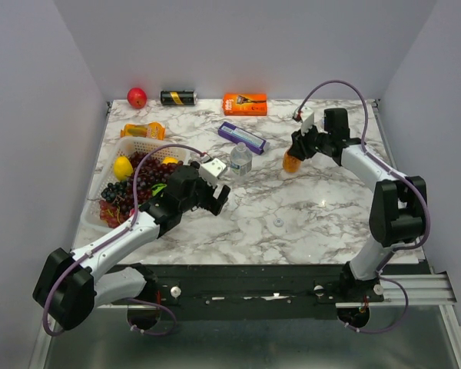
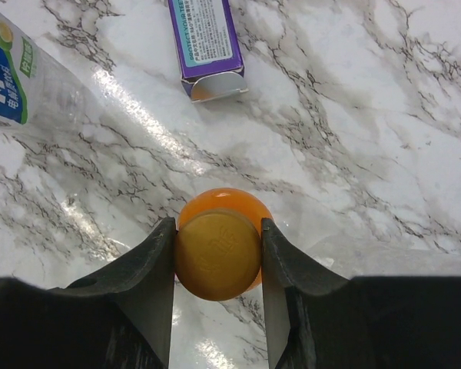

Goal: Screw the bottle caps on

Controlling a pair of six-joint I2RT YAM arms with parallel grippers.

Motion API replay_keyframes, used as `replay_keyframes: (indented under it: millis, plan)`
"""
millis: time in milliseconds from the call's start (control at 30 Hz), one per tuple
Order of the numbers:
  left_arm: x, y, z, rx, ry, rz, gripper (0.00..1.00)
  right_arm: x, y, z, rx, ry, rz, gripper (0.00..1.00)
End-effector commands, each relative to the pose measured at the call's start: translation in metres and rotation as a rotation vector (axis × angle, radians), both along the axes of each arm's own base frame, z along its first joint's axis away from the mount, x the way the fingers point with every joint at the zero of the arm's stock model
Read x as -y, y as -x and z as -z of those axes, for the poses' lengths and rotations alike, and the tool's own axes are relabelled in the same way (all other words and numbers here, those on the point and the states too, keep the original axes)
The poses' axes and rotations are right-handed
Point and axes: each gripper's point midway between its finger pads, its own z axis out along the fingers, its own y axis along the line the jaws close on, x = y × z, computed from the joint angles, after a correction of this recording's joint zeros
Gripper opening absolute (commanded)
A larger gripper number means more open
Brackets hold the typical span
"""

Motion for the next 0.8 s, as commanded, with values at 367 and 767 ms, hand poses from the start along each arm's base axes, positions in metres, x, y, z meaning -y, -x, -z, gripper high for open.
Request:
replay_keyframes:
  millis: [367,767]
  plan:
    - [0.002,-0.008,-0.008,0.034,-0.014,0.011,0.99,0.008,-0.017,0.002,0.029,0.011,0.063,0.69]
    - [0.001,-0.007,-0.015,0.055,0.014,0.015,0.99,-0.044,-0.018,-0.099,0.09,-0.187,-0.064,0.82]
